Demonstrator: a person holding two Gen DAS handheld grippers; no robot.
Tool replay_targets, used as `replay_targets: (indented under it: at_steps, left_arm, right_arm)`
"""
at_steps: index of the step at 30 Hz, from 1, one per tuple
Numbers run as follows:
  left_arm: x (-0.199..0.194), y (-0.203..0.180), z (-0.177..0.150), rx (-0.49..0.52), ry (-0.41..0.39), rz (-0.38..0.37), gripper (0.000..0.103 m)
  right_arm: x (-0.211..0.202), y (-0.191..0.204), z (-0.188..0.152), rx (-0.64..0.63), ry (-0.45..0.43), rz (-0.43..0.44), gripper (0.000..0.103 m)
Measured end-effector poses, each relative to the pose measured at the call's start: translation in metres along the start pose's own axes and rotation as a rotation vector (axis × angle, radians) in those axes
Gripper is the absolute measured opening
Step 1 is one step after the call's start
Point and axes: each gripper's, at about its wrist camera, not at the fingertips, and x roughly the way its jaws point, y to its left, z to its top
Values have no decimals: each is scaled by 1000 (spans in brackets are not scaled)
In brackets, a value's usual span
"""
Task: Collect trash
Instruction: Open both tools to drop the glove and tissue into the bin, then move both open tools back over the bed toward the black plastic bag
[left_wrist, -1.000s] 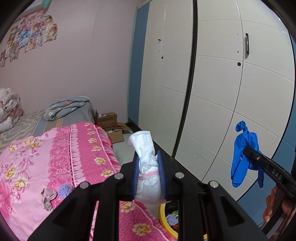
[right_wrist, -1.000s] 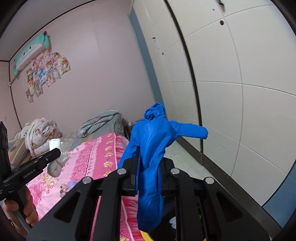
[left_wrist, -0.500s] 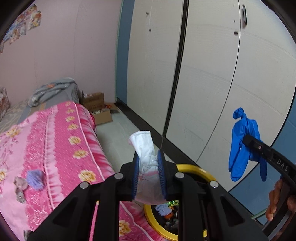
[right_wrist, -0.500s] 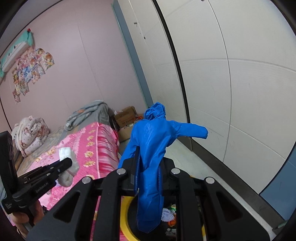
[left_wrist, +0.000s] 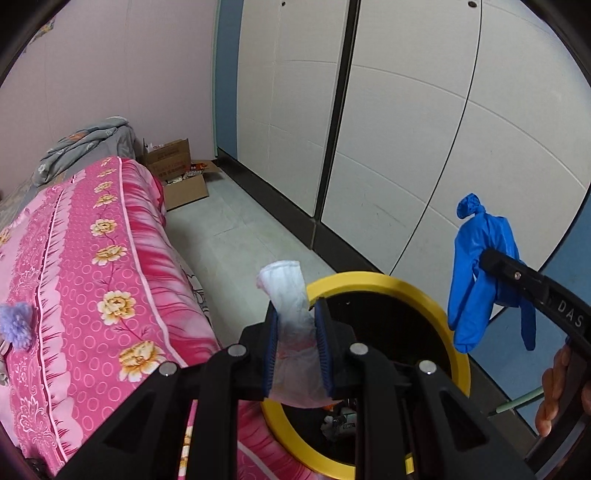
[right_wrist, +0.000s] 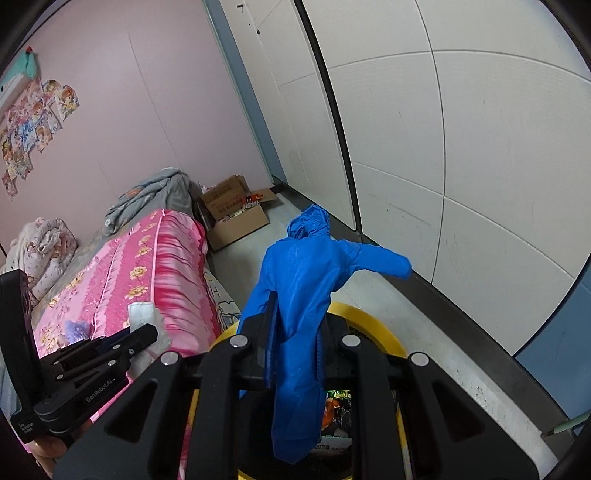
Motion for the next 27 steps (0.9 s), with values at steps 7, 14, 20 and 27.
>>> replay_targets:
  at_steps: [7, 14, 20, 27]
  left_arm:
    - [1, -5, 0, 10, -11, -18, 19]
    - [-2, -2, -1, 0, -20, -16, 55]
    - [-17, 11, -3, -53, -49, -3, 85]
    - [-46, 37, -4, -89, -89, 48, 90]
  right_arm:
    - [-1, -3, -4, -5, -8, -8, 21]
    - [-9, -3, -9, 5, -39, -55, 54]
    - [-18, -6, -12, 30, -61, -63, 74]
    - [-24, 6, -15, 15, -57, 22, 92]
